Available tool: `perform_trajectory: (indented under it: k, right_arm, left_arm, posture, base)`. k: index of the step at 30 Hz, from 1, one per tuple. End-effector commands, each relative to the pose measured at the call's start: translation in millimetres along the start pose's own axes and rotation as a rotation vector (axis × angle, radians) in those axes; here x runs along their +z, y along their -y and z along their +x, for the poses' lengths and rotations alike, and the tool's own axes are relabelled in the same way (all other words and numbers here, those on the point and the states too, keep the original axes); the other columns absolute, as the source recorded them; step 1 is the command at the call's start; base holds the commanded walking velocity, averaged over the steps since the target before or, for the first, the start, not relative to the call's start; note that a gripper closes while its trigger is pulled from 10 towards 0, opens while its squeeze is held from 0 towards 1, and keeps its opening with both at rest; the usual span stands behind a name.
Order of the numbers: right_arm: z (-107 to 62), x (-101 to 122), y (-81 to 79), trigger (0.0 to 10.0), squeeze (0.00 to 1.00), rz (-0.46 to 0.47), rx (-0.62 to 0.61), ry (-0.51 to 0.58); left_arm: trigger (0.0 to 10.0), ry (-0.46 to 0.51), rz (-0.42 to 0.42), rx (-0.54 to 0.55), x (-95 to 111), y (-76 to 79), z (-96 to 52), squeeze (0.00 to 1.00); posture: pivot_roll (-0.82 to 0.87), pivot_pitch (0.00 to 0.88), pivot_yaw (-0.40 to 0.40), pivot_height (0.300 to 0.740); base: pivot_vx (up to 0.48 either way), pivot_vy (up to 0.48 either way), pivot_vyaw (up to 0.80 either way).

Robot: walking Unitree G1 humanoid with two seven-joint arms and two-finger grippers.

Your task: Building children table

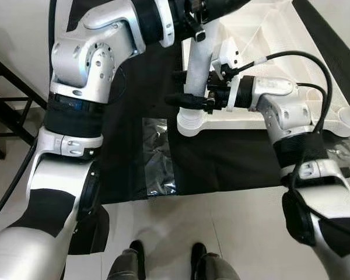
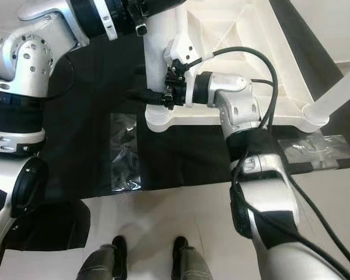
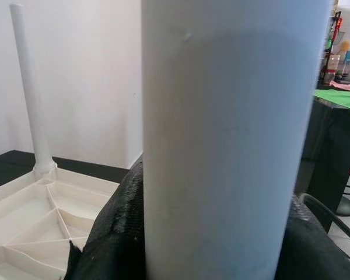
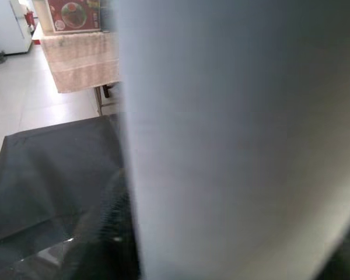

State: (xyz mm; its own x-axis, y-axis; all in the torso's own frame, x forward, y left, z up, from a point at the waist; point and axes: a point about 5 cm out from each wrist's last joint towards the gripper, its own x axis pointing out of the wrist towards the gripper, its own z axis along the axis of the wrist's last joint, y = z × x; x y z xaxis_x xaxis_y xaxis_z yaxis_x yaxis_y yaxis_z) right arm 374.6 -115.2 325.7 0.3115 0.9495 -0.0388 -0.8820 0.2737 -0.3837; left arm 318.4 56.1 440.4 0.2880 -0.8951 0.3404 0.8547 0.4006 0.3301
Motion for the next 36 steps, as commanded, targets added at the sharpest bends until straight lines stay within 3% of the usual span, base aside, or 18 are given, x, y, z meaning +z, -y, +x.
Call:
perform_trajectory:
  k: [1,8,9,10,11,12,13,17,18,19,20,23,24,26,27,30,32,36]
  right_arm:
    - [4.9,1,-1.2,0.0,0.00,-0.014,0.078,0.006]
    - [1.1,0,1.1,0.0,0.00,-0.015,0.139,0.019]
    - [-0.1,-2,1.7,0.0,0.00,-0.013,0.130,0.023]
    - [-0.1,-2,1.7,0.0,0.00,-0.013,0.130,0.023]
    - [-1.1,-3,2.4,0.0,0.00,-0.012,0.115,0.025]
    - [-1.1,-3,2.4,0.0,0.00,-0.012,0.115,0.025]
    - [-2.1,-5,3.1,0.0,0.00,-0.005,0.087,0.034]
    - [-2.5,-14,4.6,0.0,0.00,0.052,-0.059,0.027]
    - [-2.3,-18,4.8,0.0,0.00,0.076,-0.112,0.021]
    - [-2.3,-18,4.8,0.0,0.00,0.076,-0.112,0.021]
    - [1.5,-28,-3.4,0.0,0.00,0.110,-0.175,-0.002]
    - [1.5,-28,-3.4,0.0,0.00,0.110,-0.175,-0.002]
    - [35.3,-73,-61.6,0.0,0.00,0.232,-0.552,-0.124]
    - [35.3,-73,-61.6,0.0,0.00,0.232,-0.552,-0.124]
    - [39.0,-83,-90.8,0.0,0.00,0.284,-0.733,-0.171]
    - [51.2,-87,-100.6,0.0,0.00,0.366,-0.903,-0.171]
    - [51.2,-87,-100.6,0.0,0.00,0.366,-0.903,-0.171]
    - [60.1,-85,-82.0,0.0,0.00,0.372,-0.924,-0.124]
  left_arm:
    - [0.0,-0.062,-0.037,-0.008,-14,0.8,-1.5,0.00]
    - [0.0,-0.064,-0.028,-0.001,-16,-0.4,-2.9,0.04]
    - [2.2,-0.066,-0.022,0.004,-16,-0.6,-3.0,1.00]
    - [2.2,-0.066,-0.022,0.004,-16,-0.6,-3.0,1.00]
    - [7.0,-0.068,-0.016,0.009,-16,-0.6,-2.7,1.00]
    - [7.0,-0.068,-0.016,0.009,-16,-0.6,-2.7,1.00]
    - [10.0,-0.062,-0.021,0.020,-15,-1.5,-2.3,1.00]
    - [10.0,-0.050,-0.034,0.058,-12,-7.0,-6.3,1.00]
    - [10.0,-0.046,-0.038,0.070,-11,-9.0,-8.8,0.80]
    - [10.0,-0.046,-0.038,0.070,-11,-9.0,-8.8,0.80]
    - [10.0,-0.045,-0.033,0.096,-9,-12.4,-16.0,0.00]
    - [10.0,-0.045,-0.033,0.096,-9,-12.4,-16.0,0.00]
    - [10.0,-0.065,-0.059,0.178,-10,-17.8,-52.8,0.00]
    - [10.0,-0.065,-0.059,0.178,-10,-17.8,-52.8,0.00]
    - [10.0,-0.087,-0.073,0.206,-12,-16.8,-69.9,0.00]
    - [10.0,-0.136,-0.101,0.191,-15,-6.7,-99.7,0.00]
    - [10.0,-0.136,-0.101,0.191,-15,-6.7,-99.7,0.00]
    - [10.0,-0.207,-0.135,0.121,-17,15.5,-141.9,0.00]
  posture:
    - [0.12,0.357,-0.012,0.740]
    - [0.11,0.355,-0.012,0.740]
    - [0.11,0.355,-0.012,0.740]
    - [0.11,0.355,-0.012,0.740]
    - [0.11,0.355,-0.012,0.740]
    - [0.11,0.355,-0.012,0.740]
    - [0.11,0.355,-0.012,0.740]
    - [0.07,0.352,-0.034,0.740]
    - [0.07,0.352,-0.034,0.740]
    - [0.07,0.352,-0.034,0.740]
    - [0.07,0.358,-0.046,0.740]
    - [0.07,0.358,-0.046,0.740]
    - [0.08,0.382,-0.033,0.740]
    - [0.08,0.382,-0.033,0.740]
    - [0.08,0.382,-0.033,0.740]
    - [0.08,0.358,-0.037,0.740]
    - [0.08,0.358,-0.037,0.740]
    - [0.09,0.347,-0.049,0.740]
  base:
    - [0.000,0.000,0.00]
    - [0.000,0.000,0.00]
    - [0.000,0.000,0.00]
    - [0.000,0.000,0.00]
    - [0.000,0.000,0.00]
    - [0.000,0.000,0.00]
    - [0.000,0.000,0.00]
    - [0.000,0.000,0.00]
    - [0.000,0.000,0.00]
    - [0.000,0.000,0.00]
    - [0.000,0.000,0.00]
    - [0.000,0.000,0.00]
    - [0.000,0.000,0.00]
    - [0.000,0.000,0.00]
    - [0.000,0.000,0.00]
    - [0.000,0.000,0.00]
    - [0.000,0.000,0.00]
    - [0.000,0.000,0.00]
